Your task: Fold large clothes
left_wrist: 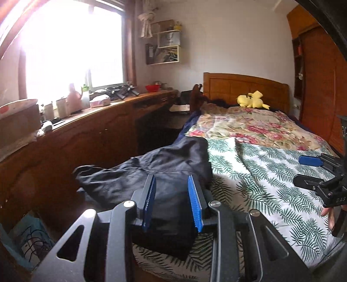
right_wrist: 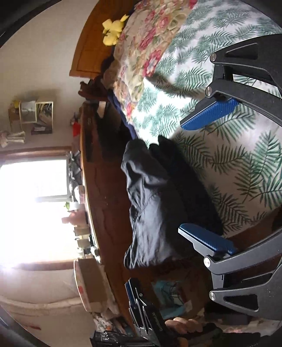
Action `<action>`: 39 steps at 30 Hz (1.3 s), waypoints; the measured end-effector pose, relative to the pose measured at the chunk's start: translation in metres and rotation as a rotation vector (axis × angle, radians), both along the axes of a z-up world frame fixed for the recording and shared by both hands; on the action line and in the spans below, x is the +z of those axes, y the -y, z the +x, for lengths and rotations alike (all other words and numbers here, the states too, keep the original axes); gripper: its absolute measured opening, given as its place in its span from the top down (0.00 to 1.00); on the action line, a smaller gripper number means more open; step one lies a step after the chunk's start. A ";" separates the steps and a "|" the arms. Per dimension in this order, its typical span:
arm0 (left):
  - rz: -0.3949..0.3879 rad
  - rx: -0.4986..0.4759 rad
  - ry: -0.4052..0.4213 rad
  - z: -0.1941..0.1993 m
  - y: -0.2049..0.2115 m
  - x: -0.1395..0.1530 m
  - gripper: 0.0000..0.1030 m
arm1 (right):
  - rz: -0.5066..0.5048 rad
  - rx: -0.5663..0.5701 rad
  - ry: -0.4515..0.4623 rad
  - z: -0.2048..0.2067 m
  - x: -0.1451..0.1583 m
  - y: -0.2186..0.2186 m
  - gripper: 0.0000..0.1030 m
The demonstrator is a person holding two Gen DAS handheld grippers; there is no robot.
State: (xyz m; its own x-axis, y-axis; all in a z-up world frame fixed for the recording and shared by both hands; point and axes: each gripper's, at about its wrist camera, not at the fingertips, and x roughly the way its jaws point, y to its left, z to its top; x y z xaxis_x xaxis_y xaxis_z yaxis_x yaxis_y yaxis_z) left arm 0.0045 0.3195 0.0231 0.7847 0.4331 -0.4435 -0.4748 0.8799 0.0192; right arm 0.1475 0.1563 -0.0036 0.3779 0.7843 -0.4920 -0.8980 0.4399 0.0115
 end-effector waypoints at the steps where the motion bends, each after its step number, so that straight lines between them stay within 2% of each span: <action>1: -0.001 -0.007 -0.003 0.002 0.005 -0.001 0.71 | 0.003 -0.006 0.000 0.000 -0.001 0.008 0.11; 7: -0.019 -0.083 -0.031 0.029 0.065 -0.023 0.71 | 0.023 -0.063 -0.010 0.004 -0.008 0.062 0.10; 18: -0.068 -0.277 -0.035 0.073 0.182 -0.045 0.71 | 0.041 -0.288 -0.006 0.010 -0.027 0.193 0.09; 21: -0.110 -0.328 -0.031 0.082 0.208 -0.035 0.70 | 0.046 -0.350 -0.021 0.011 -0.029 0.229 0.09; 29: -0.077 -0.427 0.019 0.091 0.267 -0.001 0.70 | 0.090 -0.501 -0.013 0.005 -0.018 0.304 0.09; 32: -0.049 -0.443 0.051 0.086 0.282 0.008 0.70 | 0.113 -0.566 0.023 -0.004 -0.009 0.326 0.09; 36: -0.076 -0.464 0.081 0.070 0.295 0.017 0.70 | 0.177 -0.652 0.060 -0.027 0.004 0.356 0.09; 39: -0.063 -0.462 0.089 0.056 0.303 0.018 0.70 | 0.201 -0.689 0.091 -0.046 0.014 0.372 0.09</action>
State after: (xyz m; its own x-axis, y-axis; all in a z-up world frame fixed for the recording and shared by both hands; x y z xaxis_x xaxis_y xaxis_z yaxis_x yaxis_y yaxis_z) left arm 0.0607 0.0163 0.0407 0.9248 0.0040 -0.3805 -0.0308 0.9975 -0.0643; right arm 0.1012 -0.2158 0.0103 0.8518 0.4253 -0.3060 -0.4189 0.9036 0.0900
